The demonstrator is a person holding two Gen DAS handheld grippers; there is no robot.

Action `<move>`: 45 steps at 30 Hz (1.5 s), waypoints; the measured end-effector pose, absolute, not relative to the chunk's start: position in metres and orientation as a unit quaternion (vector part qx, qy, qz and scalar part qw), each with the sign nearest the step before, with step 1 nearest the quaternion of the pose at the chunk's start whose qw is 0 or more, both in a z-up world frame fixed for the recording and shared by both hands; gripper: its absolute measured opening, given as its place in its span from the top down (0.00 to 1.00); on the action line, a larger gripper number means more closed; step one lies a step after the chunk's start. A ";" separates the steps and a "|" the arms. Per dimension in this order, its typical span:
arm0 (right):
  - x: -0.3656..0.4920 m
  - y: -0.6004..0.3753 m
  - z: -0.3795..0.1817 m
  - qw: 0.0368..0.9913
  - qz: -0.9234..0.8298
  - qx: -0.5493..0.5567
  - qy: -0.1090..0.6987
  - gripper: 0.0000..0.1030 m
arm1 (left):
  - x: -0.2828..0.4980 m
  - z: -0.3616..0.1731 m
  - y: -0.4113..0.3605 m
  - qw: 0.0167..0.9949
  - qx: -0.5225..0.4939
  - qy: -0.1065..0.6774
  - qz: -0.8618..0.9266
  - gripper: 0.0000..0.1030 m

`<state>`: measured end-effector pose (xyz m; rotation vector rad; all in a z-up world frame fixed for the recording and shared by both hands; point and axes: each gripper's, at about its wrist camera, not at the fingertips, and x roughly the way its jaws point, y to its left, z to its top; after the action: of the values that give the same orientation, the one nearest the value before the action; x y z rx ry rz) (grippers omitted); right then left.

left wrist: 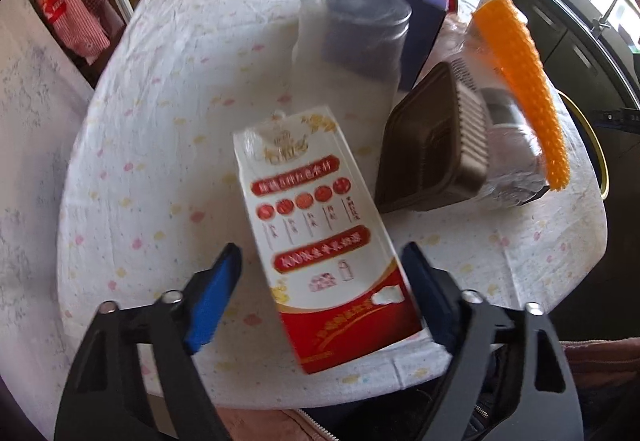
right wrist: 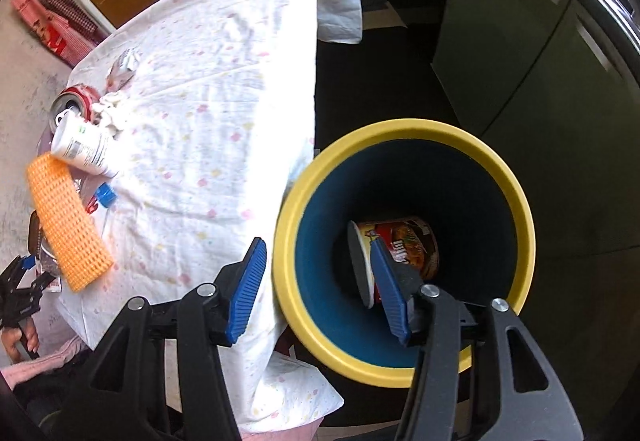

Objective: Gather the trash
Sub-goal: 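Grasp the milk carton with the left gripper and drop it into the bin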

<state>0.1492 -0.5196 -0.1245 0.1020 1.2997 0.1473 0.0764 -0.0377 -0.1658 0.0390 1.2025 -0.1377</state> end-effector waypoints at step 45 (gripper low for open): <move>0.048 -0.624 -0.115 0.823 -0.009 0.123 0.555 0.50 | 0.122 -0.068 -0.396 0.778 0.133 0.422 -0.447 0.52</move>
<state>0.0479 -0.6242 -0.1154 0.2609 1.1800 -0.0194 0.1223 -0.3959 -0.0678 0.2871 0.9132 -0.9657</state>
